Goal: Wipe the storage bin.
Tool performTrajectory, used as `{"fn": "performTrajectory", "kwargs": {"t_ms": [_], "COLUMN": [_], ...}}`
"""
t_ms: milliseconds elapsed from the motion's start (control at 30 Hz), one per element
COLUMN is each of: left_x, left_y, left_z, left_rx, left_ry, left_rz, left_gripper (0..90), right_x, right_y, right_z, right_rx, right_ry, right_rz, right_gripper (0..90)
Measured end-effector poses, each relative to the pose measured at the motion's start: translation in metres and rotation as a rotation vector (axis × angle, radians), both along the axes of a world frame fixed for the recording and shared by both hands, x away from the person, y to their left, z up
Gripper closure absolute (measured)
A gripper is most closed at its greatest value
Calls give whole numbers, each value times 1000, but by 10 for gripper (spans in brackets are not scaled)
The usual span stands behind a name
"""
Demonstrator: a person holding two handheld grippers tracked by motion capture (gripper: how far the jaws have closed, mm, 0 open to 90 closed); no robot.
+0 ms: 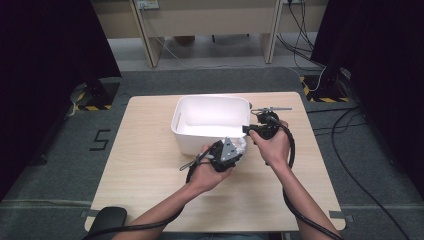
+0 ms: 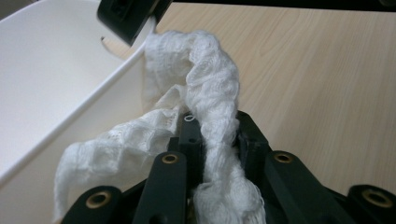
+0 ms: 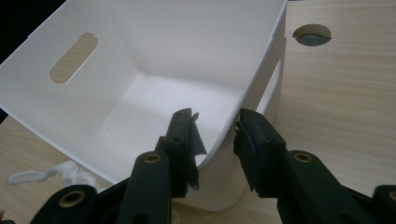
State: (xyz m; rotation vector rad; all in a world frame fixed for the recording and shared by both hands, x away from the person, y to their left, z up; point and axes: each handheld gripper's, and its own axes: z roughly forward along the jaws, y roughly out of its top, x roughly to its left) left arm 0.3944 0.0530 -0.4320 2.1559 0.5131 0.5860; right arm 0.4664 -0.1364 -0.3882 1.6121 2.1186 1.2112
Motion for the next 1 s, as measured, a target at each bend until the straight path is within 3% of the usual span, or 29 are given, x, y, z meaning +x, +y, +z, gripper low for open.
{"fn": "performTrajectory", "kwargs": {"t_ms": [133, 300, 433, 467, 500, 567, 633, 667, 700, 800, 900, 1000], "left_x": [-6, -13, -16, -16, -19, -21, -22, -22, -16, 0, 11, 29], "left_y": [28, 63, 104, 104, 128, 155, 175, 175, 196, 214, 221, 224], "left_z": [-2, 0, 4, 4, 7, 10, 11, 11, 12, 11, 10, 7], "left_rx": [-8, -10, -9, -9, -18, -24, -21, -21, -15, -27, -25, -57], "left_ry": [22, 12, 3, 3, -3, -12, -15, -15, -18, -2, 11, 30], "left_rz": [33, 82, 159, 159, 212, 276, 325, 325, 383, 432, 450, 456], "left_gripper": [760, 759, 759, 758, 758, 758, 758, 758, 757, 756, 755, 755], "right_x": [1, 5, 8, 8, 8, 9, 10, 10, 11, 13, 16, 20], "right_y": [1, 3, 3, 3, 2, 1, 0, 0, -1, -4, -6, -9], "right_z": [1, 0, 0, 0, 1, 1, 1, 1, 1, 3, 6, 8], "right_rx": [-1, -12, -21, -21, -24, -23, -18, -18, -13, -25, -44, -81], "right_ry": [2, 11, 15, 15, 18, 21, 24, 24, 29, 26, 27, 11], "right_rz": [-11, -22, -16, -16, -16, -11, -8, -8, -11, -10, -6, 11], "right_gripper": [653, 665, 674, 674, 680, 683, 689, 689, 705, 746, 816, 859]}}
